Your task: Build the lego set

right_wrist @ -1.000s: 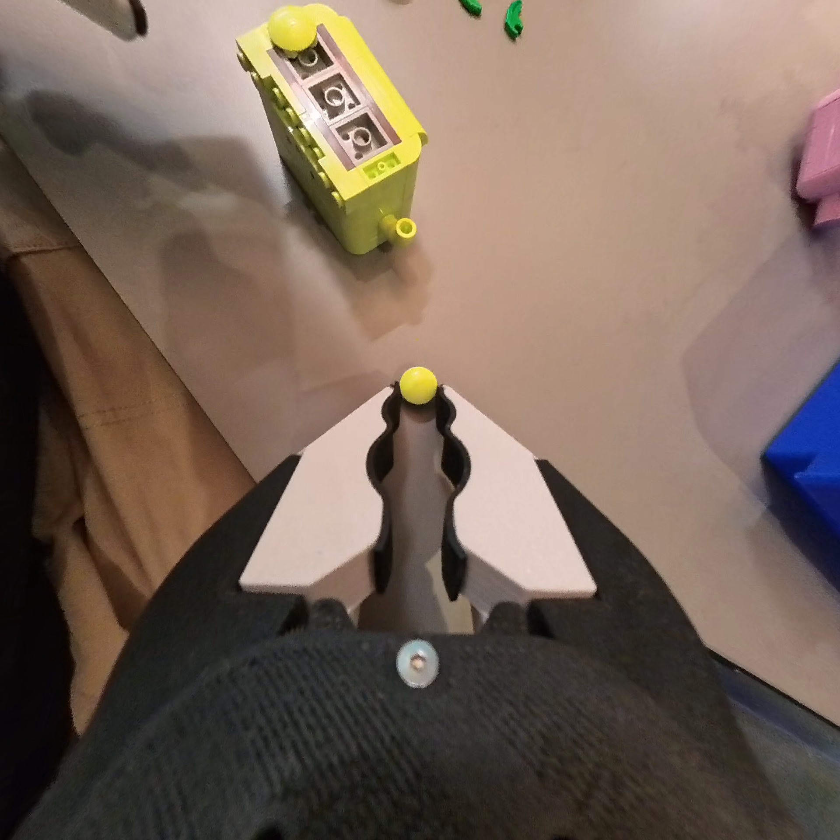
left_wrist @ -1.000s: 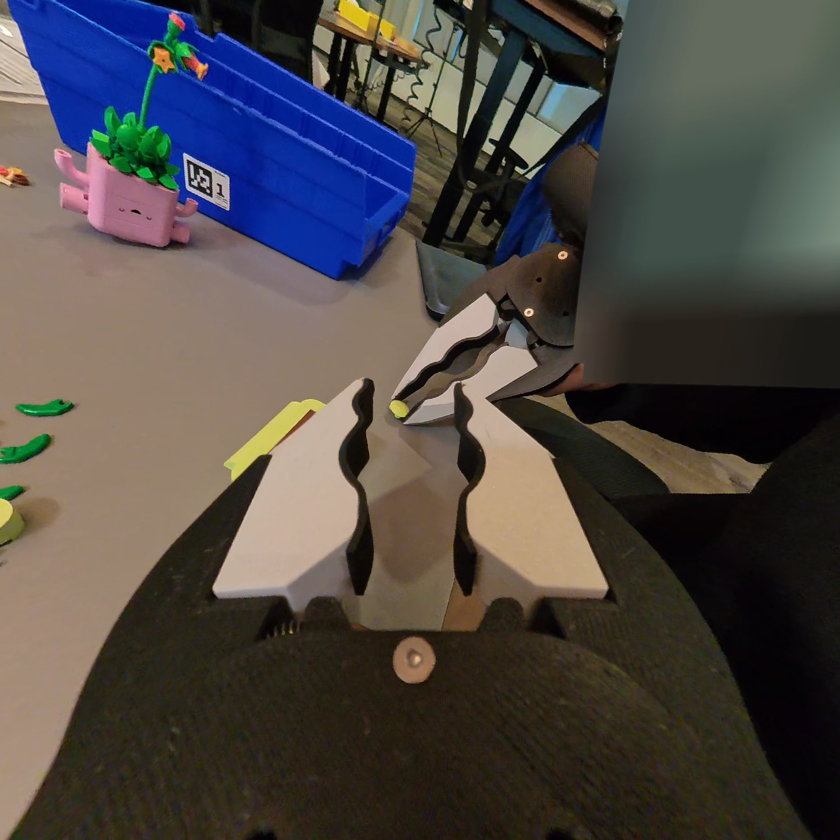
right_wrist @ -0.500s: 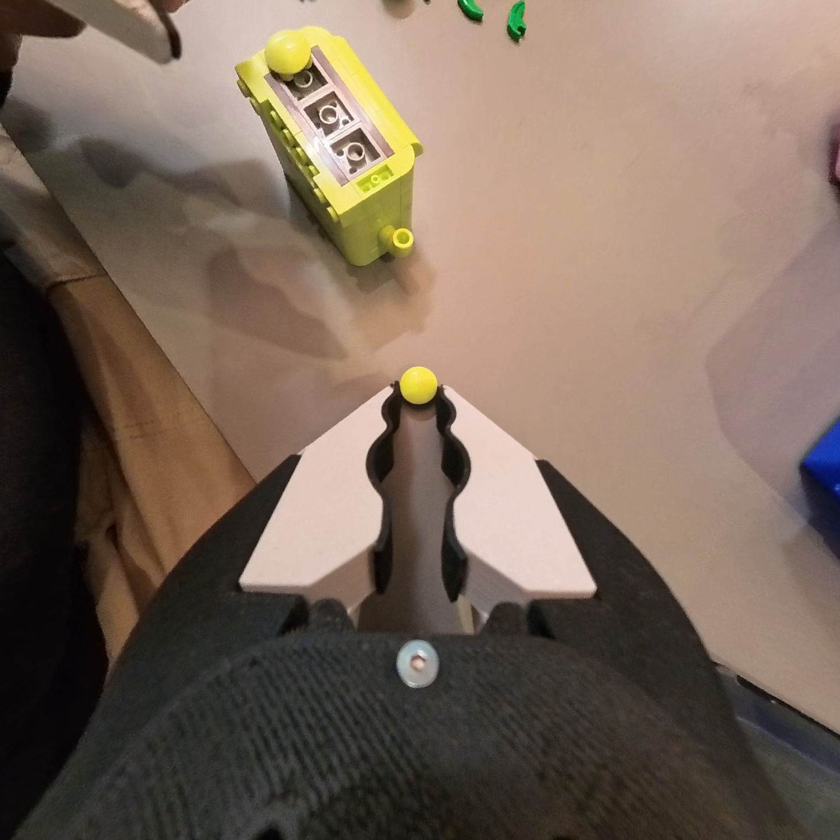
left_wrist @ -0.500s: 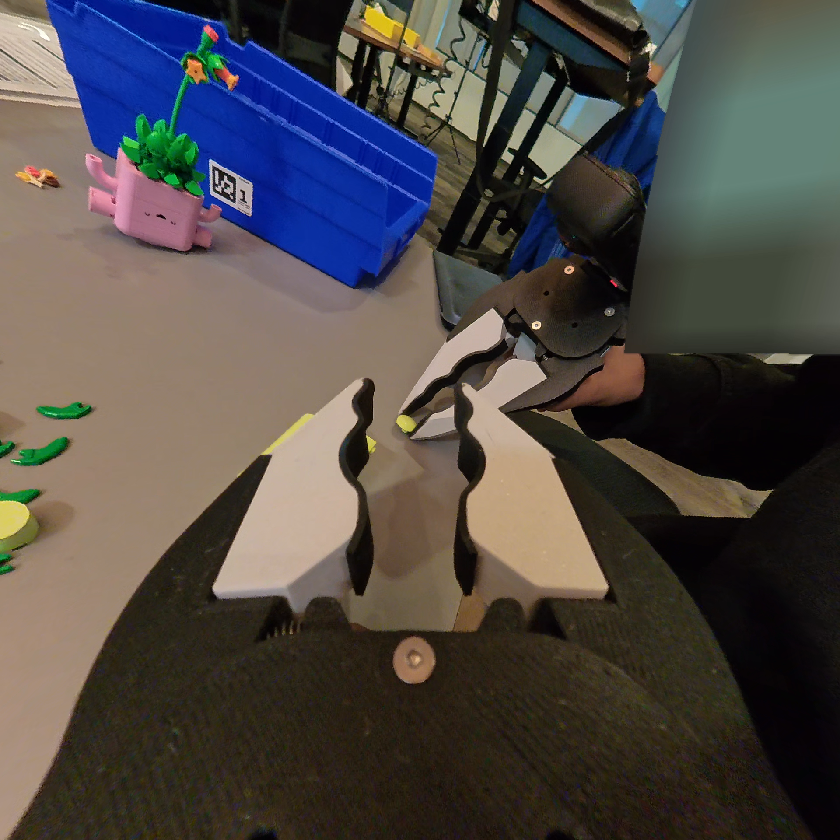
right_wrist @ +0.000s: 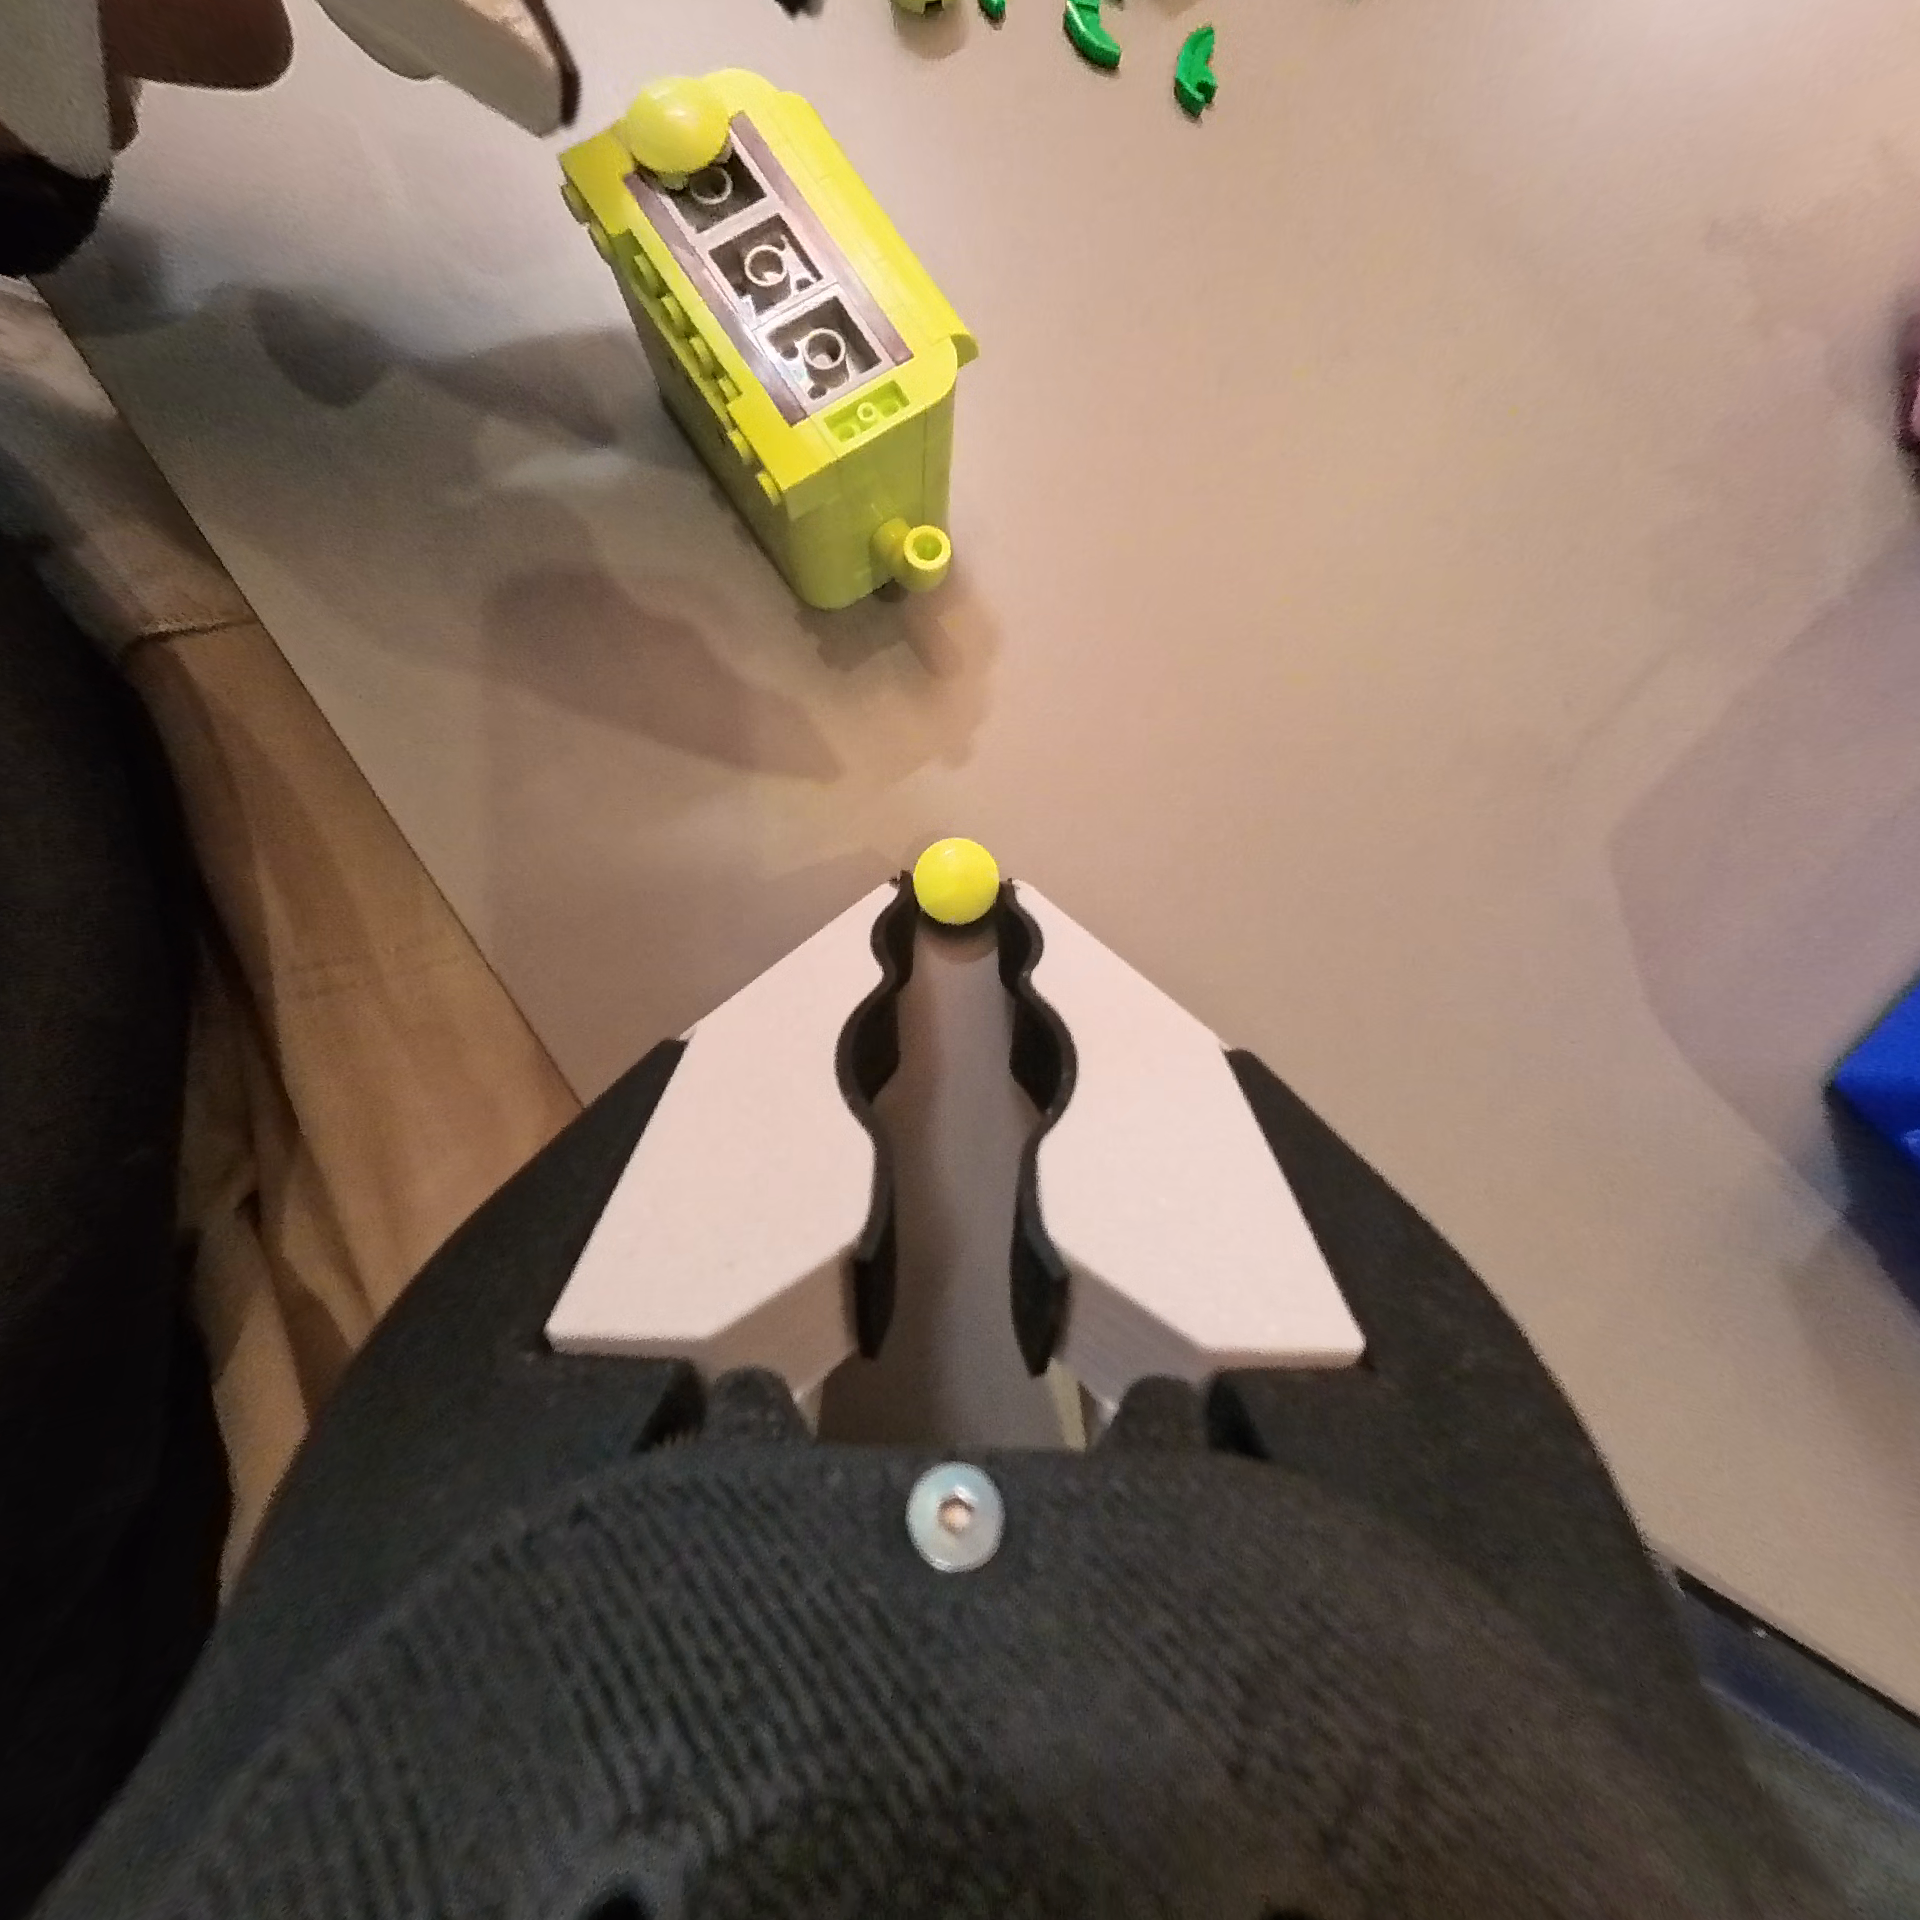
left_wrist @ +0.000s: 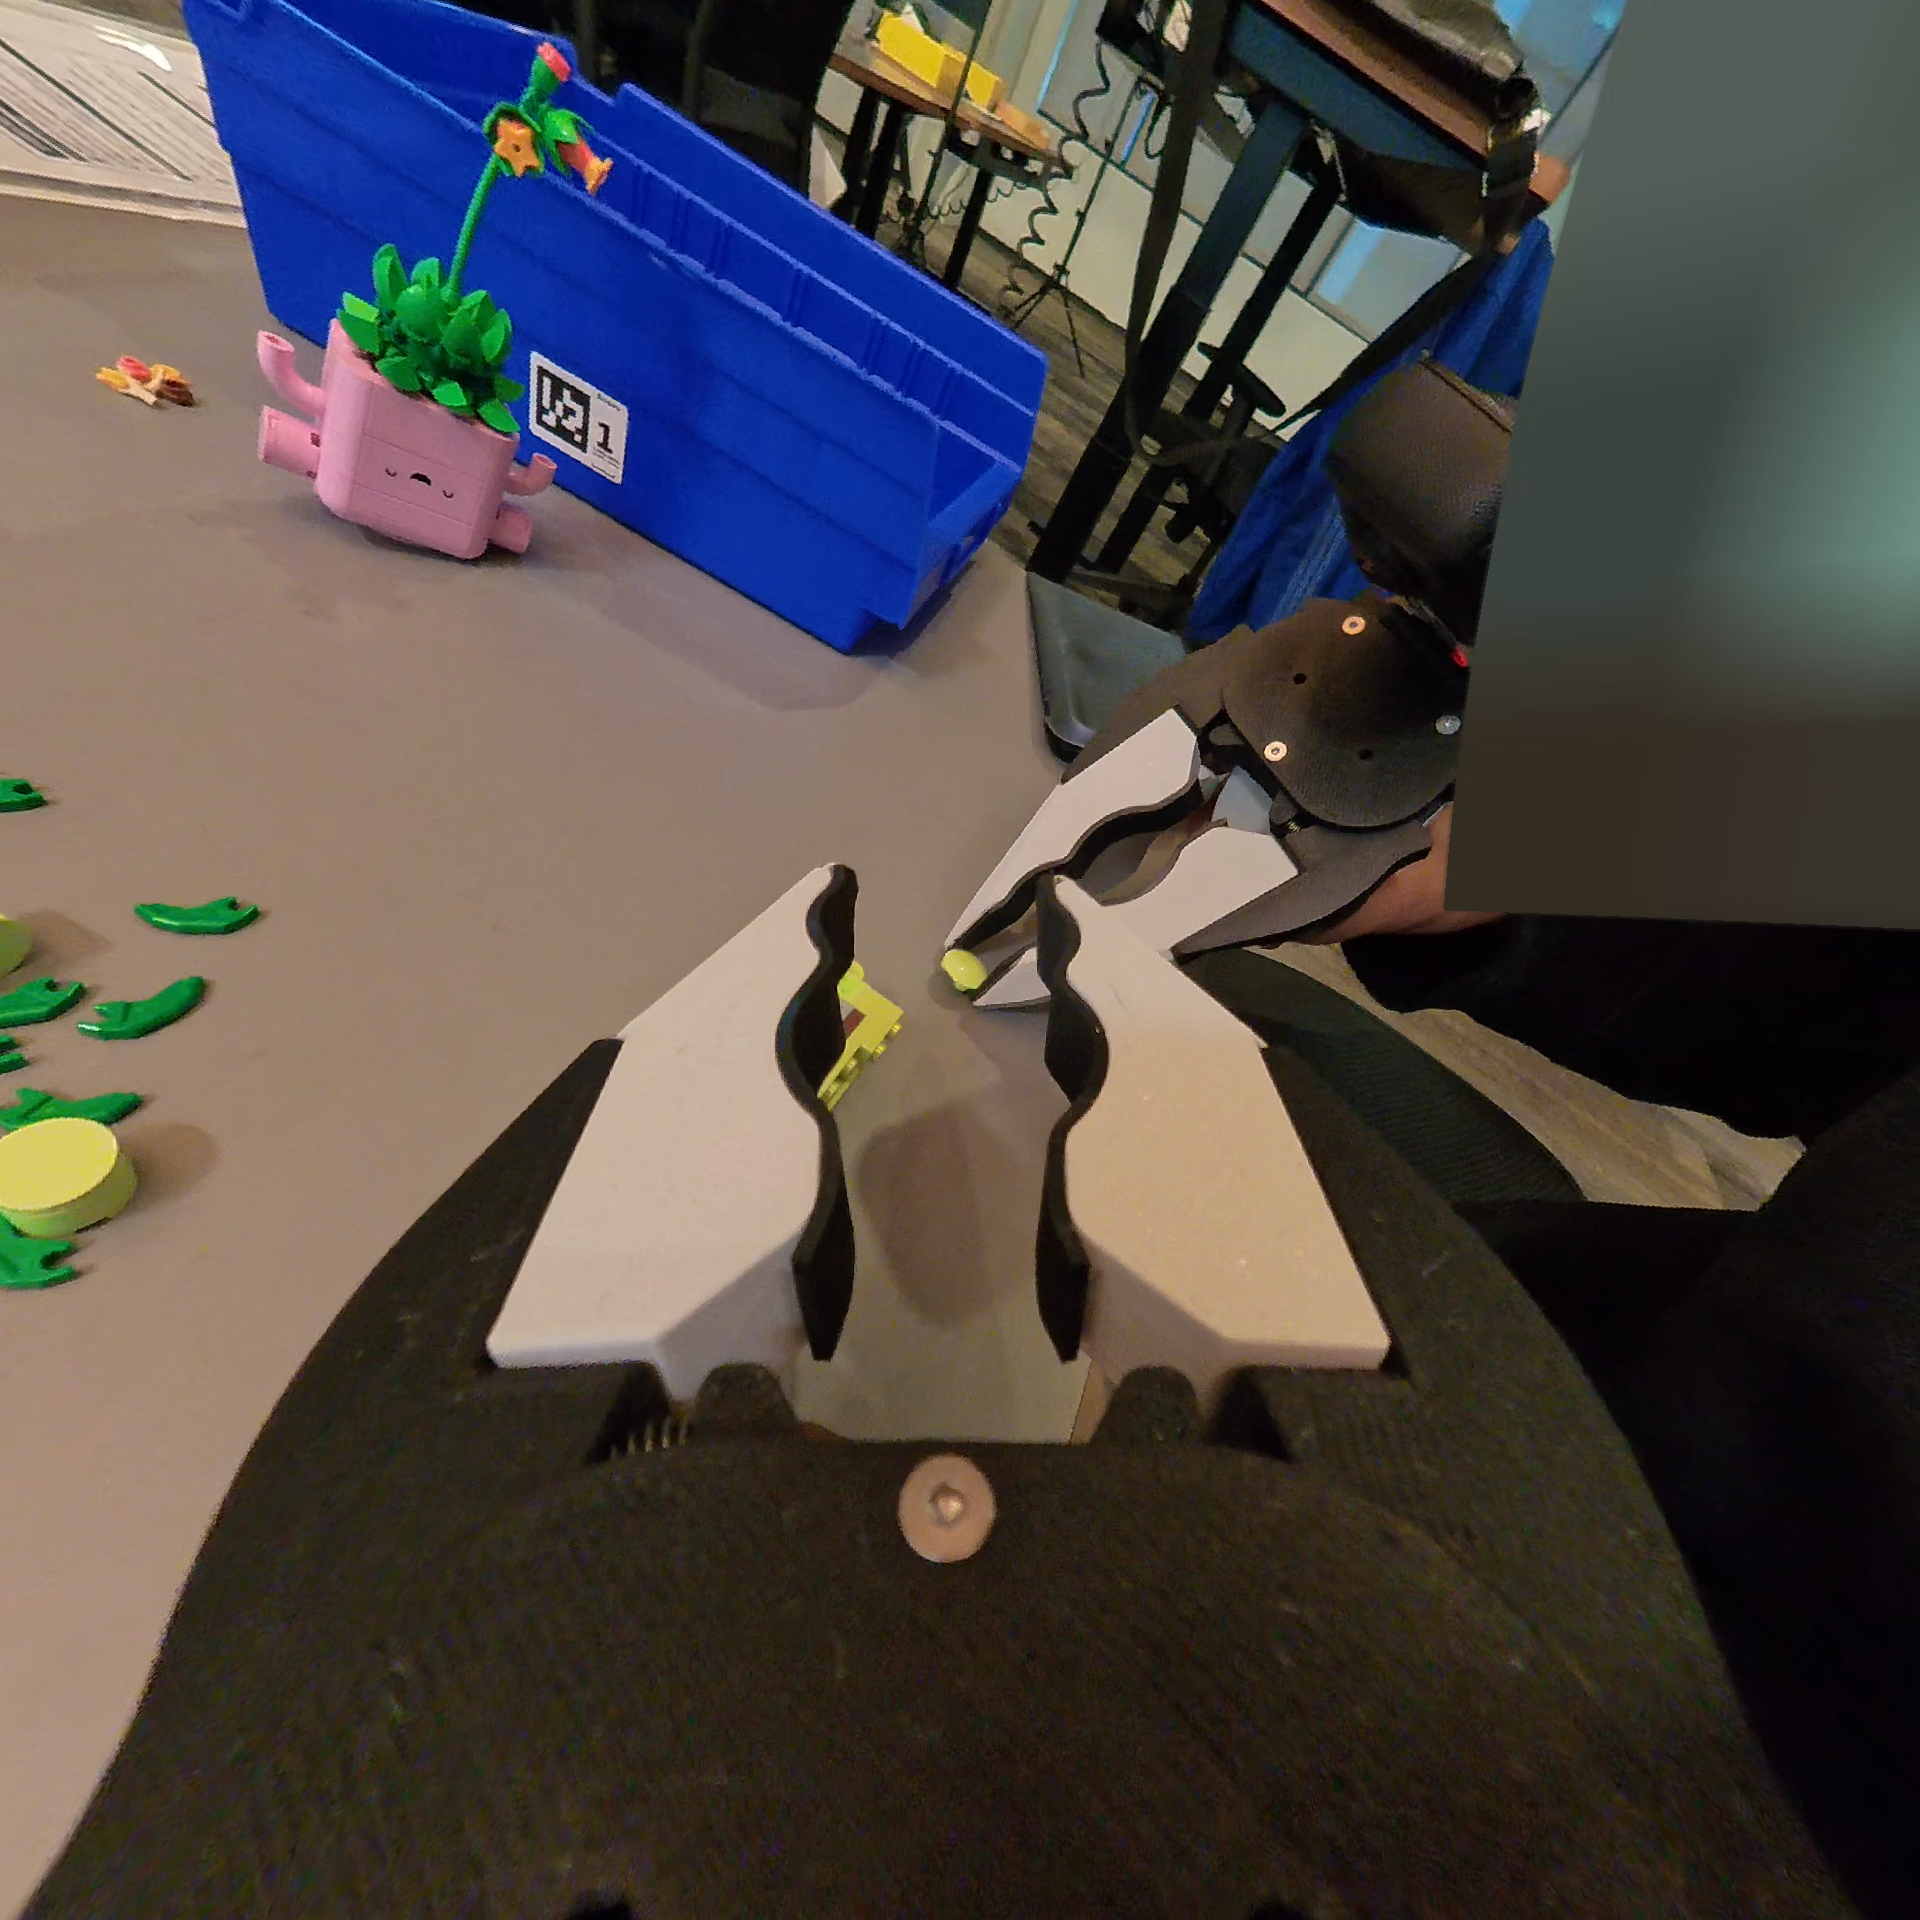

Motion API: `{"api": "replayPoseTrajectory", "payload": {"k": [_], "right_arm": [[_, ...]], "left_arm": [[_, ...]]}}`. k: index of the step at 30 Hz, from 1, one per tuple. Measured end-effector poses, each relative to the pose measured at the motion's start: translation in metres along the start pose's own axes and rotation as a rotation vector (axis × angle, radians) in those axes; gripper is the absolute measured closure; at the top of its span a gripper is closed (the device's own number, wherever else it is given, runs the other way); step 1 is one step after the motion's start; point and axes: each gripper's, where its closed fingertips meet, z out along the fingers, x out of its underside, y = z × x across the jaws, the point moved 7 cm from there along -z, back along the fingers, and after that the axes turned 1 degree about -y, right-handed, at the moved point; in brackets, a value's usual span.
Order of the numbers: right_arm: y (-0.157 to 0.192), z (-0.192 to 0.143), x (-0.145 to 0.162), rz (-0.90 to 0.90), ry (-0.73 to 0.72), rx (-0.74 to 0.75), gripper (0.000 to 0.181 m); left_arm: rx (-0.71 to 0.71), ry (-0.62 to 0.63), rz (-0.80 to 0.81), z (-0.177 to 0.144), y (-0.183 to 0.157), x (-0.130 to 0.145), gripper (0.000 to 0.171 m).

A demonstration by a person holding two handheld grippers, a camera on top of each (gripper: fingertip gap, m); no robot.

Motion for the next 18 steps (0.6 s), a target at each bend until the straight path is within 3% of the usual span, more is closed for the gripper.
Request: {"api": "replayPoseTrajectory", "payload": {"k": [18], "right_arm": [[0.0007,-0.0041,-0.0018,-0.055,0.071,0.008,0.160]], "left_arm": [[-0.013,-0.033,-0.011,-0.0099,0.0052,0.0016,0.140]]}}
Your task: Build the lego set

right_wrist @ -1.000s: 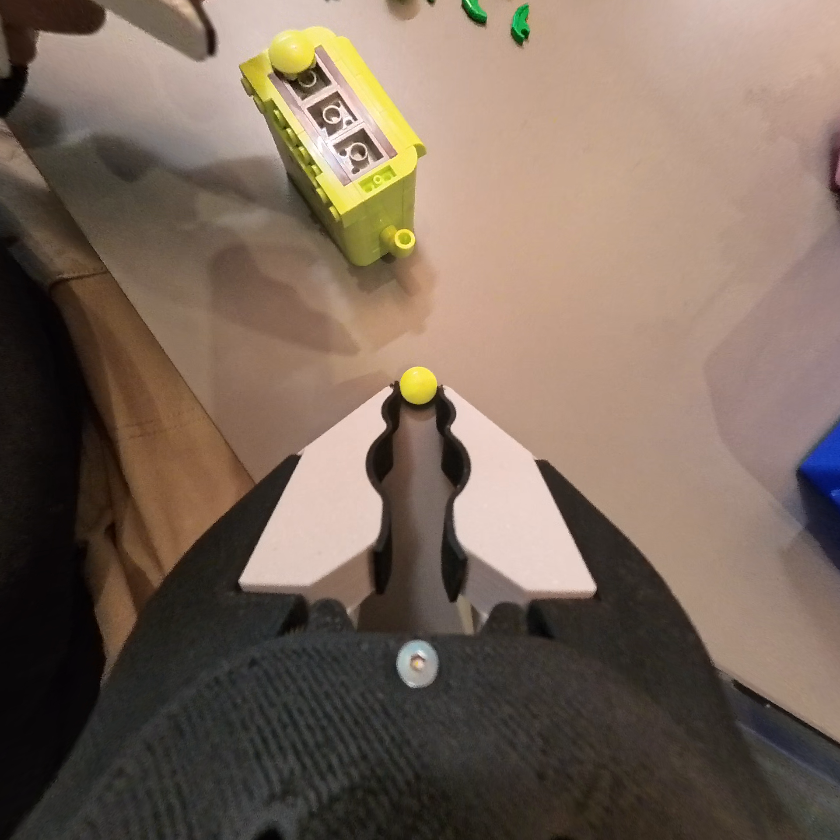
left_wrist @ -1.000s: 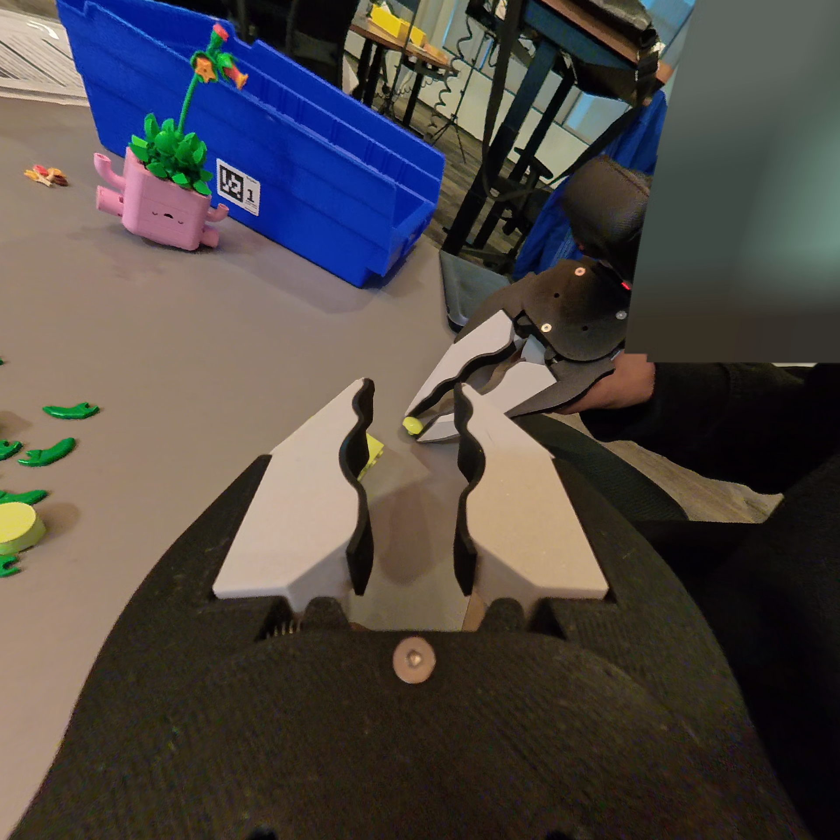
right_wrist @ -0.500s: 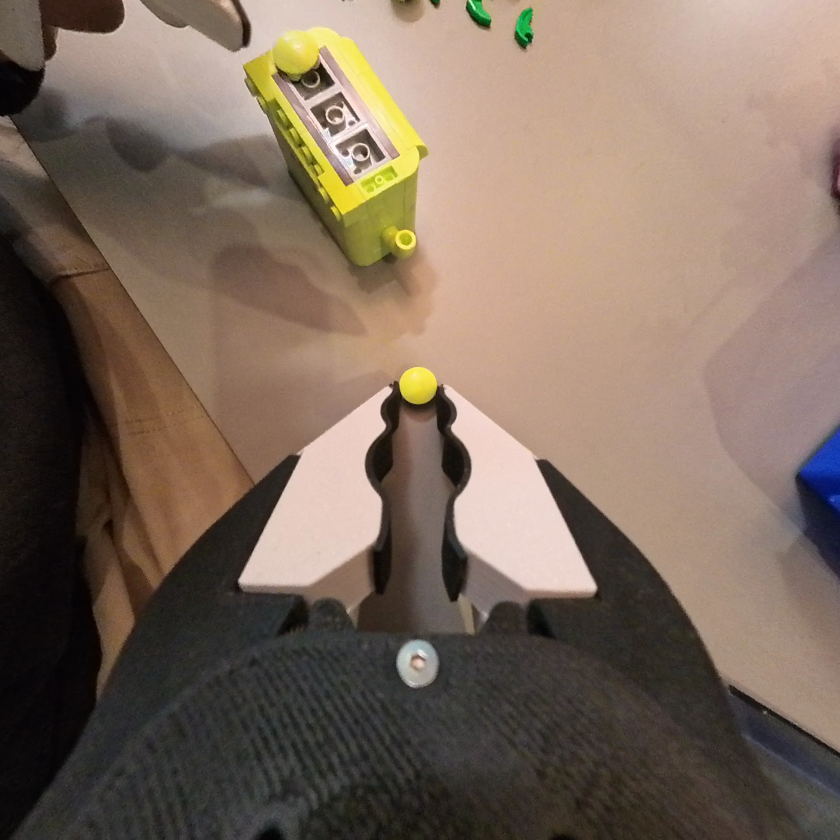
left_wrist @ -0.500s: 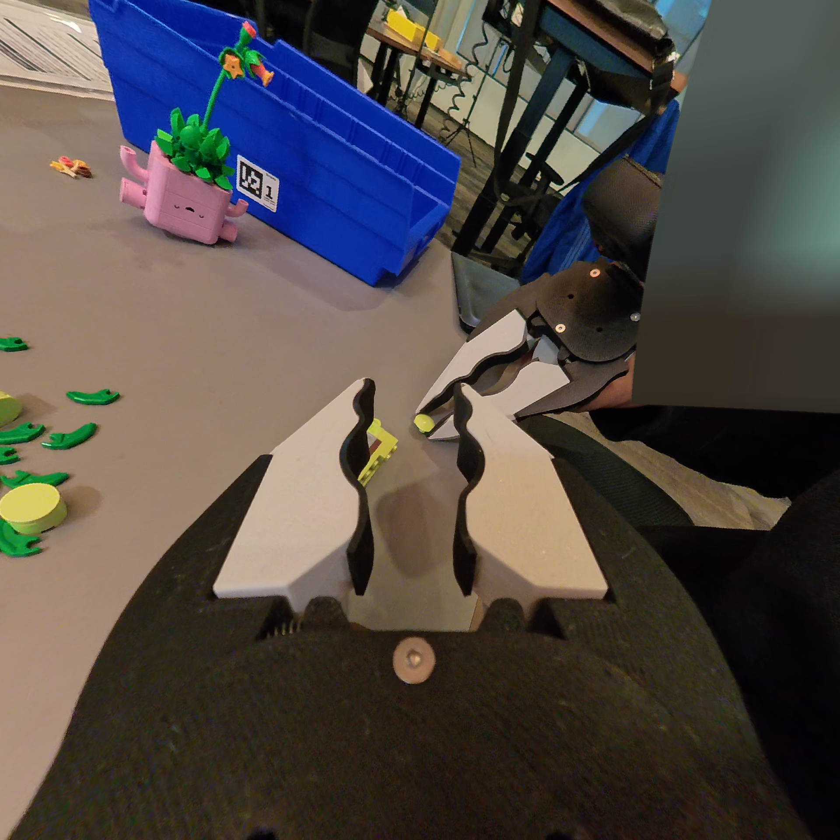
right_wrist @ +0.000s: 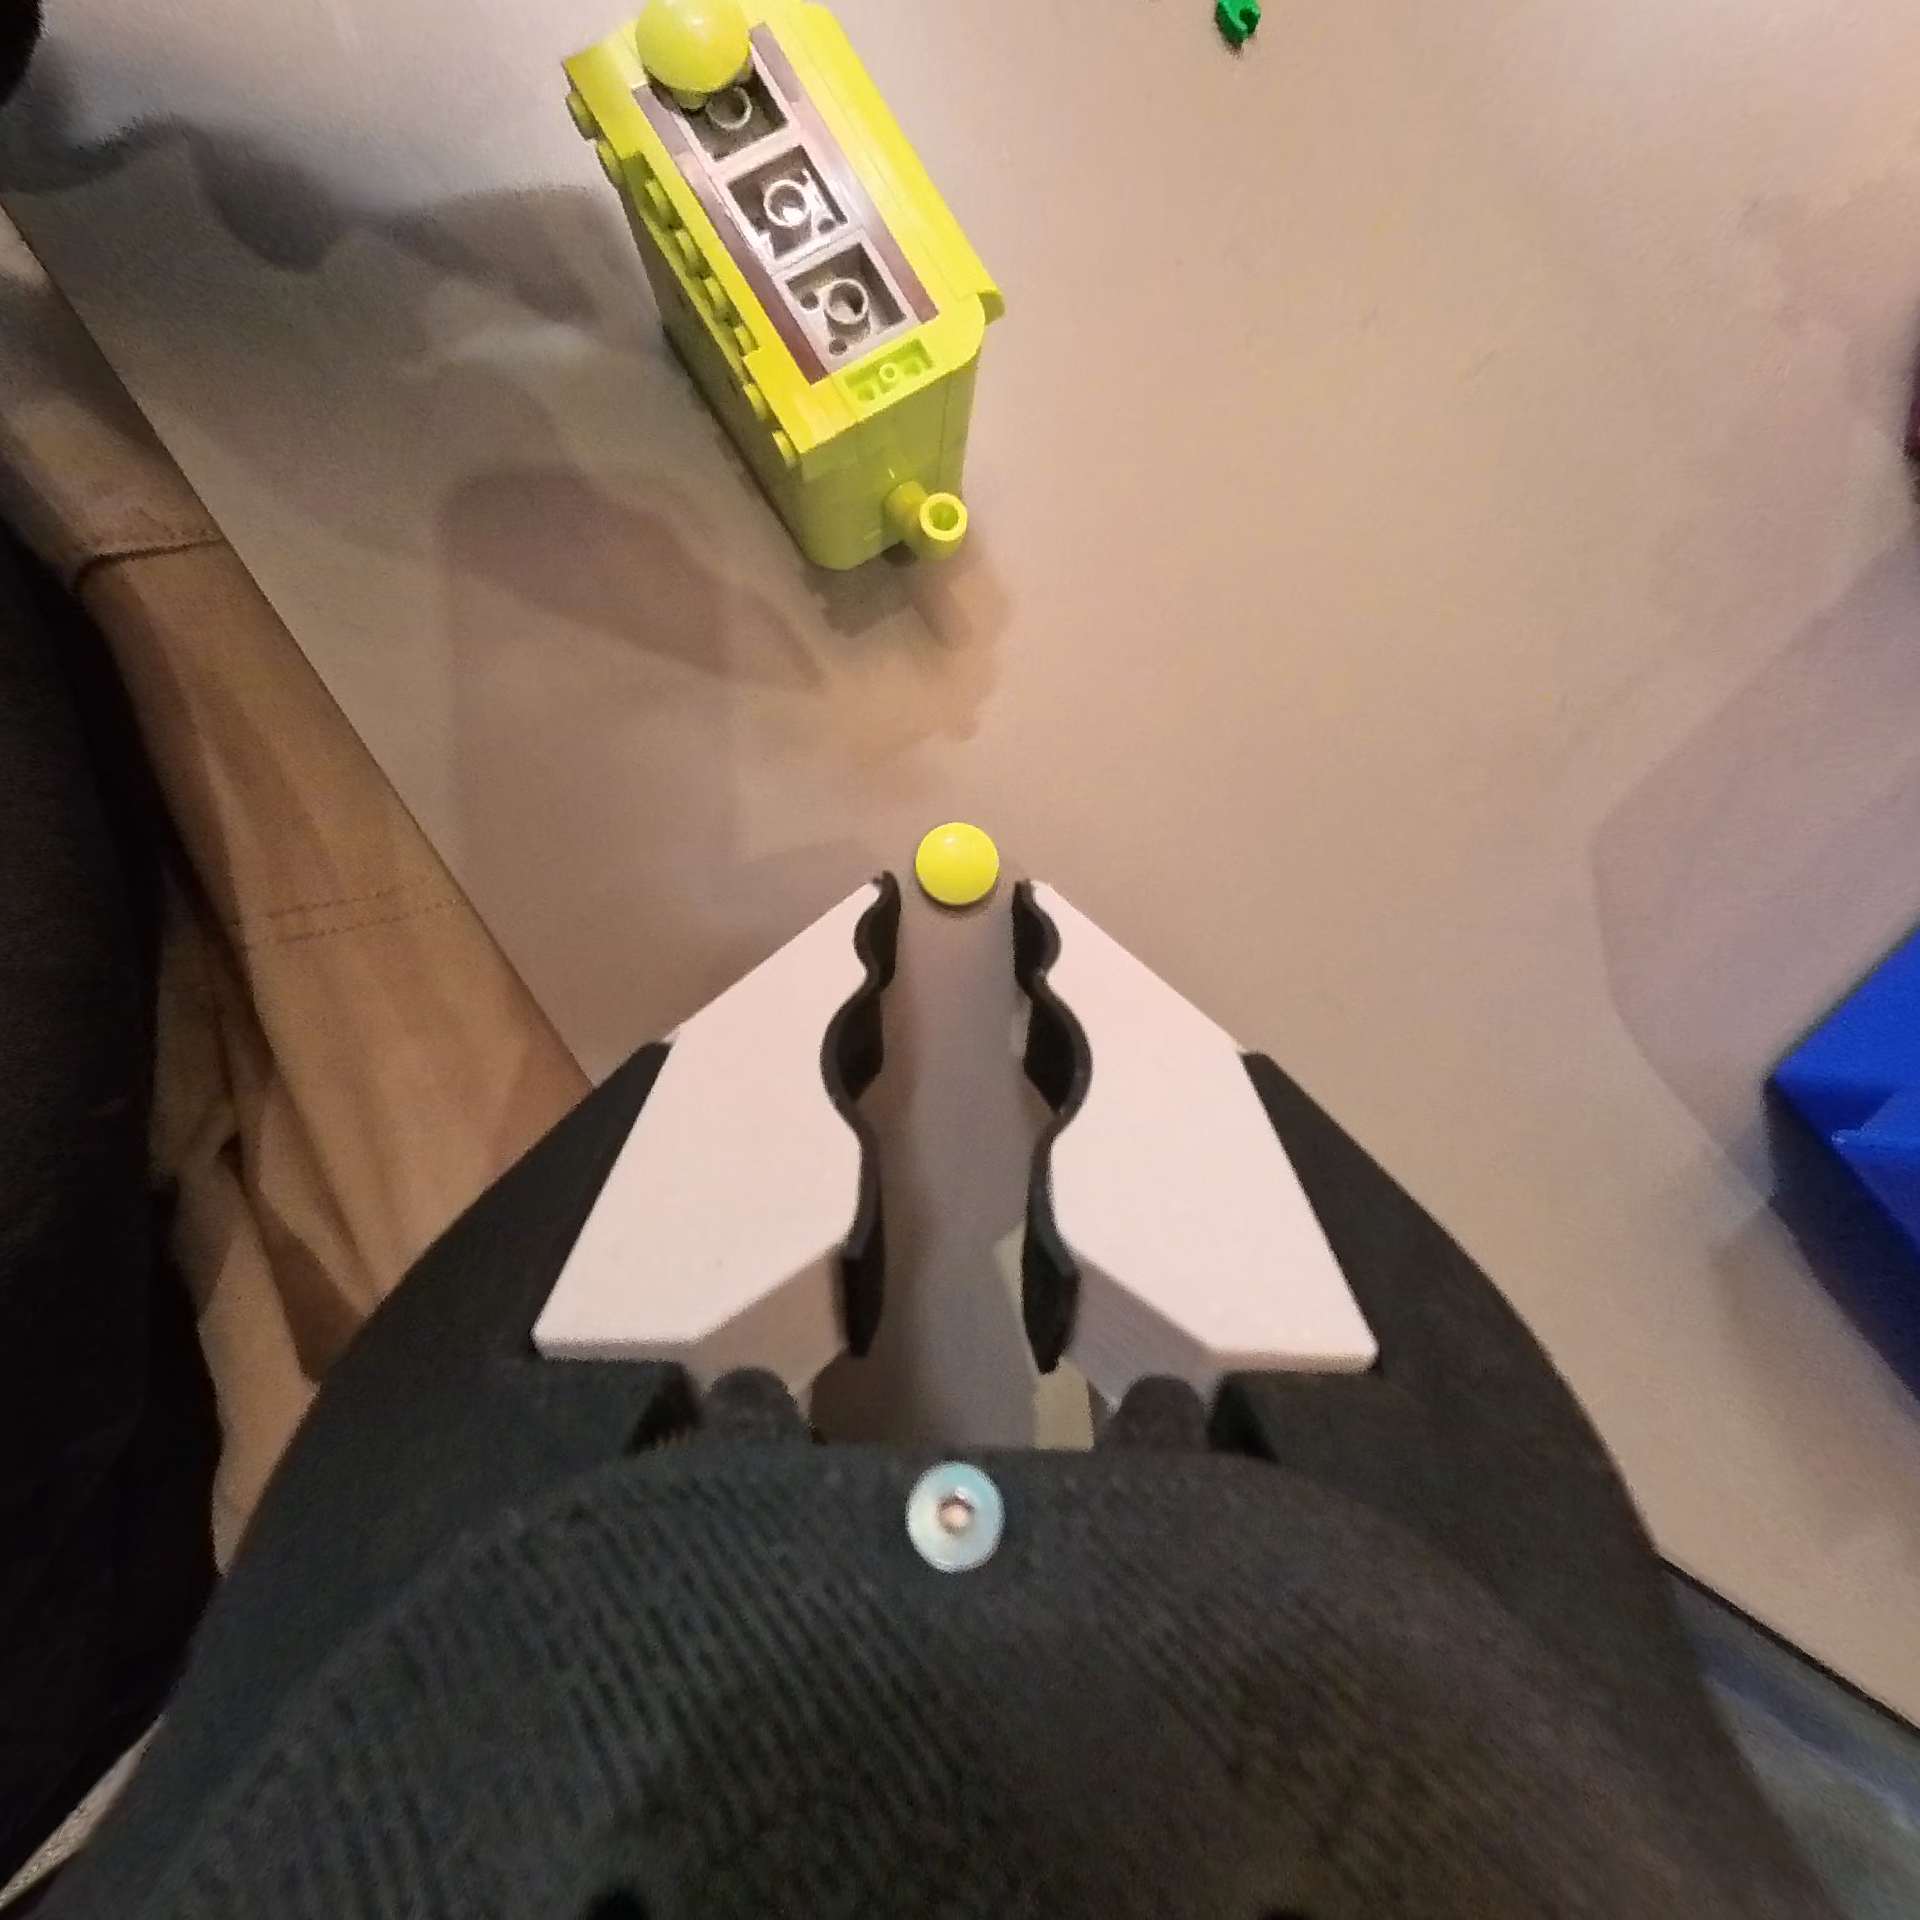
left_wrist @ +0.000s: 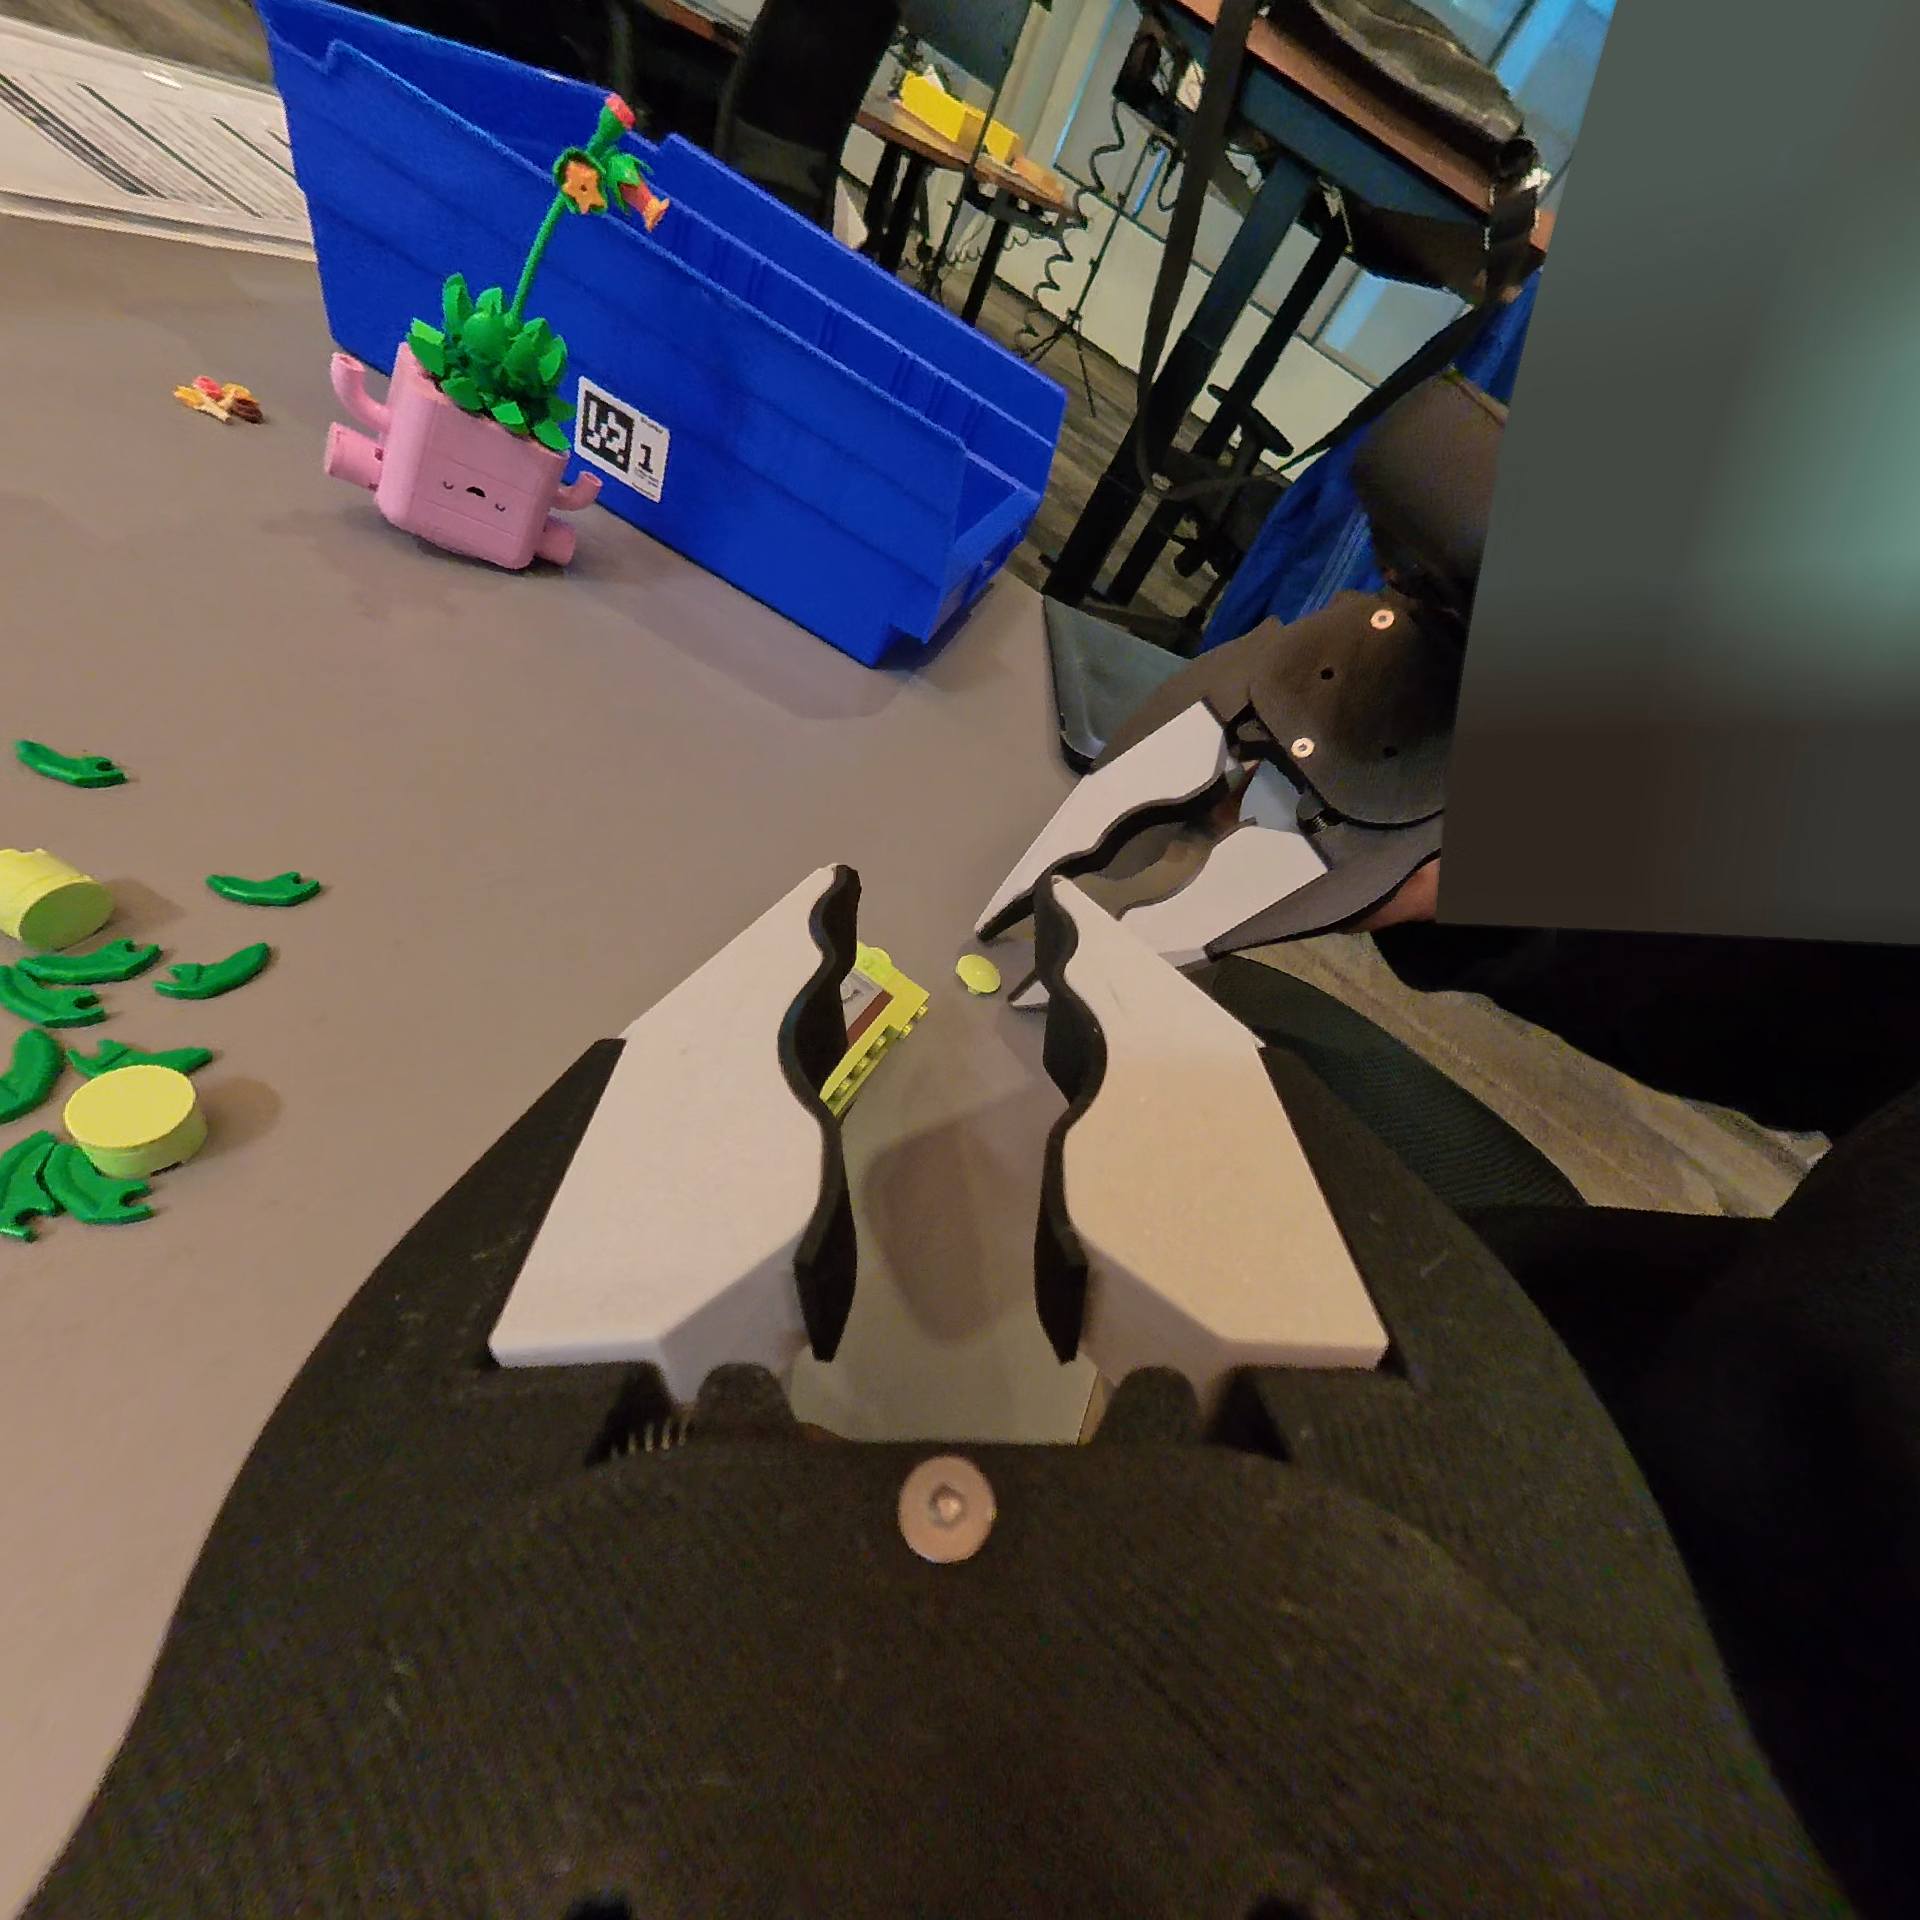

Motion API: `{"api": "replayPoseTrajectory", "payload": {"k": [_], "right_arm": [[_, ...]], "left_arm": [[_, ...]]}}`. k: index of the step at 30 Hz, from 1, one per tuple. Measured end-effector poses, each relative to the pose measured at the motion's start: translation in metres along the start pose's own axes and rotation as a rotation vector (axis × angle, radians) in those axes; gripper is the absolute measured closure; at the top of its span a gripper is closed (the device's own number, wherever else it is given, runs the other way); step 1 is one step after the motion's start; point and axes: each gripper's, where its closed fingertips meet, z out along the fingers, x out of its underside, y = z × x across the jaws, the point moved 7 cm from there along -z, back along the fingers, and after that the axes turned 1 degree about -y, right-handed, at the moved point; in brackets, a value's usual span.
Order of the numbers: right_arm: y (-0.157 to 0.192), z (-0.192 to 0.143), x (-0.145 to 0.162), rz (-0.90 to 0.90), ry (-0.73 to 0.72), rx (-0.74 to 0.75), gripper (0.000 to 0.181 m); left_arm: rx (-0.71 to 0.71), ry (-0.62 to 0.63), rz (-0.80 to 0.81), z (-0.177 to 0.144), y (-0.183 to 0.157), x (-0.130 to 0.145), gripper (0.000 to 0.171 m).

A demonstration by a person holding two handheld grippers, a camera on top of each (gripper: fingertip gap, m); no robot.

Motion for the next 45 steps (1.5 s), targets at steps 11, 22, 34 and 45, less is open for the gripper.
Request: {"api": "replayPoseTrajectory", "payload": {"k": [11,22,34,45], "right_arm": [[-0.007,-0.004,-0.007,0.007,-0.070,-0.097,0.161],[-0.006,0.004,-0.005,-0.017,-0.006,-0.096,0.163],[-0.006,0.006,-0.005,-0.020,0.014,-0.122,0.167],[-0.004,-0.001,-0.015,-0.053,-0.046,-0.129,0.168]], "left_arm": [[-0.015,-0.028,-0.002,-0.008,0.003,0.001,0.141],[-0.021,-0.050,-0.007,-0.019,0.014,-0.003,0.144],[-0.031,-0.053,-0.010,-0.022,0.019,-0.003,0.144],[-0.041,-0.052,-0.003,-0.023,0.021,-0.004,0.144]]}}
